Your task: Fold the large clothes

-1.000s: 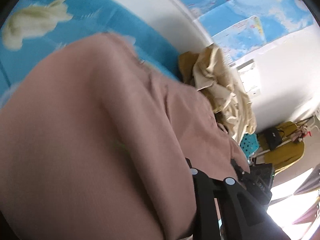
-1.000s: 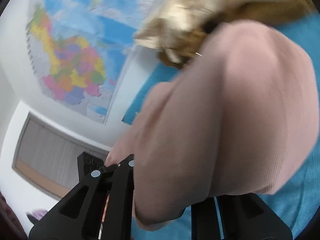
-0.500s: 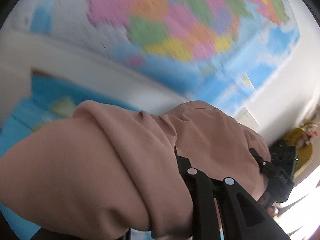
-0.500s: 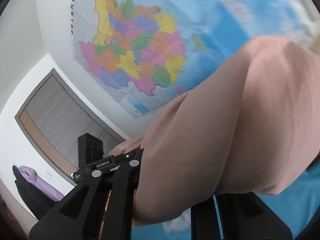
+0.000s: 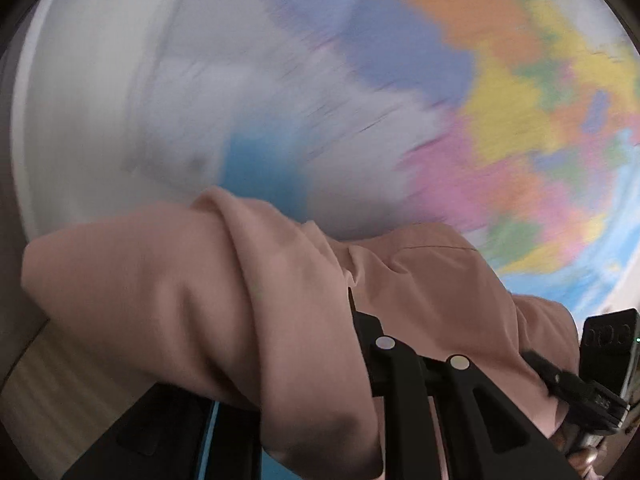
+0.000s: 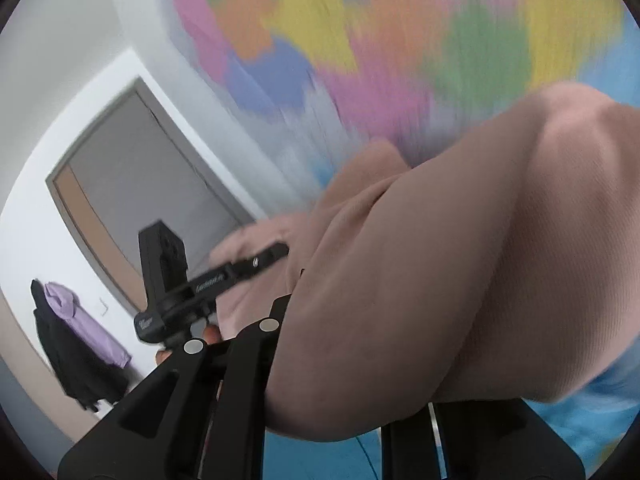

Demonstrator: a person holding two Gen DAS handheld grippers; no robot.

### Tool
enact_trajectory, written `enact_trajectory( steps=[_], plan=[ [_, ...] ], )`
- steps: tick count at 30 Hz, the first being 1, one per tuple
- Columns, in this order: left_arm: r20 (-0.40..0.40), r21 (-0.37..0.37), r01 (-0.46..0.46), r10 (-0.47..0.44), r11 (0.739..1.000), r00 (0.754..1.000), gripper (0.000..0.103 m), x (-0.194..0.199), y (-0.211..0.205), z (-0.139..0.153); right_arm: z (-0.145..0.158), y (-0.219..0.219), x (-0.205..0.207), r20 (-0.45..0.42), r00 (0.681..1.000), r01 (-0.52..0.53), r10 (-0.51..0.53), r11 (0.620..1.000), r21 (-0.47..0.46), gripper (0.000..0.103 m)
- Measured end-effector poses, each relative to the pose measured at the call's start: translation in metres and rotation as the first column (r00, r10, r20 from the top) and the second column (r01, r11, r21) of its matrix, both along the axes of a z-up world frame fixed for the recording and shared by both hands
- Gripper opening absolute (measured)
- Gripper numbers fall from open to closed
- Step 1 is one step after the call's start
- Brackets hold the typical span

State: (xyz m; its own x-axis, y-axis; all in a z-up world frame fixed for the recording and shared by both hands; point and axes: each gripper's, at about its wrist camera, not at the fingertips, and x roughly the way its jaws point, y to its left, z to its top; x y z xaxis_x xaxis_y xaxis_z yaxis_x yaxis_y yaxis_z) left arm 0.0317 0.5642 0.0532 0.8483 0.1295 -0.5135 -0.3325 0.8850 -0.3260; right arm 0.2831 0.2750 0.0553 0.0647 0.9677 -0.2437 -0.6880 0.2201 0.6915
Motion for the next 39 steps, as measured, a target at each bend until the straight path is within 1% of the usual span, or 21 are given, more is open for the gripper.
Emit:
enact_trajectory(
  steps=[3, 5, 7, 8, 10, 12, 15, 18, 20, 21, 22, 23, 25, 27, 29, 31, 33, 34, 35, 38, 39],
  plan=[
    [-0.128, -0.075, -0.051, 0.041, 0.996, 0.991, 0.016, -0.005, 0.035, -0.069, -0.071, 0.035, -0.009, -0.117, 0.991, -0.08, 0.065, 0.988, -0.129, 0.013],
    [-0.188, -0.088, -0.071, 0.053, 0.994, 0.981, 0.016, -0.01, 0.043, -0.101, -0.103, 0.041, -0.017, -0.186, 0.978, -0.129, 0.1, 0.98, -0.154, 0.017],
    [-0.207, -0.101, -0.088, 0.066, 0.991, 0.976, 0.017, -0.019, 0.048, -0.119, -0.122, 0.039, -0.023, -0.237, 0.966, -0.149, 0.106, 0.974, -0.172, 0.033],
    [-0.207, -0.113, -0.092, 0.067, 0.989, 0.976, 0.018, -0.022, 0.05, -0.123, -0.127, 0.036, -0.024, -0.264, 0.958, -0.161, 0.113, 0.972, -0.17, 0.036],
    [-0.199, -0.141, -0.103, 0.074, 0.985, 0.977, 0.022, -0.029, 0.054, -0.127, -0.131, 0.023, -0.025, -0.303, 0.948, -0.164, 0.103, 0.969, -0.184, 0.065],
    [-0.204, -0.147, -0.109, 0.077, 0.983, 0.976, 0.025, -0.031, 0.056, -0.128, -0.132, 0.003, -0.027, -0.325, 0.939, -0.177, 0.115, 0.97, -0.169, 0.067],
    [-0.217, -0.132, -0.113, 0.082, 0.985, 0.973, 0.029, -0.03, 0.052, -0.13, -0.132, -0.032, -0.029, -0.346, 0.932, -0.167, 0.104, 0.973, -0.158, 0.08],
    [-0.224, -0.13, -0.119, 0.088, 0.984, 0.971, 0.033, -0.031, 0.055, -0.129, -0.131, -0.061, -0.018, -0.385, 0.921, -0.116, 0.061, 0.986, -0.122, 0.08],
    [-0.237, -0.133, -0.132, 0.098, 0.982, 0.967, 0.035, -0.027, 0.056, -0.133, -0.137, -0.079, -0.013, -0.403, 0.915, -0.069, 0.006, 0.987, -0.143, 0.071],
    [-0.242, -0.133, -0.143, 0.108, 0.981, 0.964, 0.035, -0.025, 0.057, -0.134, -0.14, -0.087, -0.009, -0.416, 0.909, -0.046, -0.018, 0.988, -0.144, 0.053],
    [-0.248, -0.131, -0.151, 0.115, 0.98, 0.962, 0.036, -0.024, 0.056, -0.135, -0.143, -0.085, -0.003, -0.437, 0.899, -0.036, -0.025, 0.991, -0.131, 0.023],
    [-0.256, -0.124, -0.164, 0.128, 0.979, 0.958, 0.036, -0.022, 0.056, -0.135, -0.148, -0.086, -0.001, -0.459, 0.888, -0.033, -0.029, 0.992, -0.125, 0.011],
    [-0.27, -0.117, -0.194, 0.157, 0.974, 0.95, 0.036, -0.016, 0.056, -0.137, -0.146, -0.084, -0.006, -0.455, 0.89, -0.055, -0.021, 0.987, -0.153, 0.005],
    [-0.313, -0.084, -0.23, 0.194, 0.97, 0.93, 0.036, -0.007, 0.053, -0.138, -0.133, -0.082, -0.026, -0.396, 0.917, -0.115, 0.039, 0.979, -0.171, 0.005],
    [-0.323, -0.043, -0.24, 0.214, 0.97, 0.922, 0.045, -0.005, 0.048, -0.136, -0.129, -0.083, -0.035, -0.351, 0.935, -0.147, 0.053, 0.958, -0.246, 0.006],
    [-0.313, -0.007, -0.253, 0.239, 0.967, 0.919, 0.047, -0.012, 0.04, -0.13, -0.135, -0.089, -0.031, -0.363, 0.932, -0.127, 0.007, 0.943, -0.308, 0.023],
    [-0.313, 0.054, -0.25, 0.255, 0.967, 0.915, 0.051, -0.018, 0.027, -0.123, -0.129, -0.095, -0.025, -0.351, 0.937, -0.116, 0.0, 0.944, -0.31, 0.029],
    [-0.31, 0.081, -0.248, 0.26, 0.965, 0.914, 0.053, -0.022, 0.021, -0.12, -0.126, -0.1, -0.024, -0.332, 0.943, -0.11, -0.002, 0.942, -0.318, 0.045],
    [-0.307, 0.099, -0.243, 0.262, 0.965, 0.915, 0.052, -0.031, 0.017, -0.116, -0.118, -0.104, -0.026, -0.287, 0.958, -0.094, -0.011, 0.933, -0.347, 0.051],
    [-0.285, 0.189, -0.274, 0.32, 0.943, 0.904, 0.062, -0.058, 0.006, -0.105, -0.102, -0.112, -0.034, -0.181, 0.983, -0.063, -0.013, 0.911, -0.409, 0.054],
    [-0.242, 0.246, -0.29, 0.348, 0.925, 0.906, 0.063, -0.071, -0.005, -0.096, -0.094, -0.118, -0.038, -0.134, 0.991, -0.04, -0.021, 0.899, -0.436, 0.054]
  ],
)
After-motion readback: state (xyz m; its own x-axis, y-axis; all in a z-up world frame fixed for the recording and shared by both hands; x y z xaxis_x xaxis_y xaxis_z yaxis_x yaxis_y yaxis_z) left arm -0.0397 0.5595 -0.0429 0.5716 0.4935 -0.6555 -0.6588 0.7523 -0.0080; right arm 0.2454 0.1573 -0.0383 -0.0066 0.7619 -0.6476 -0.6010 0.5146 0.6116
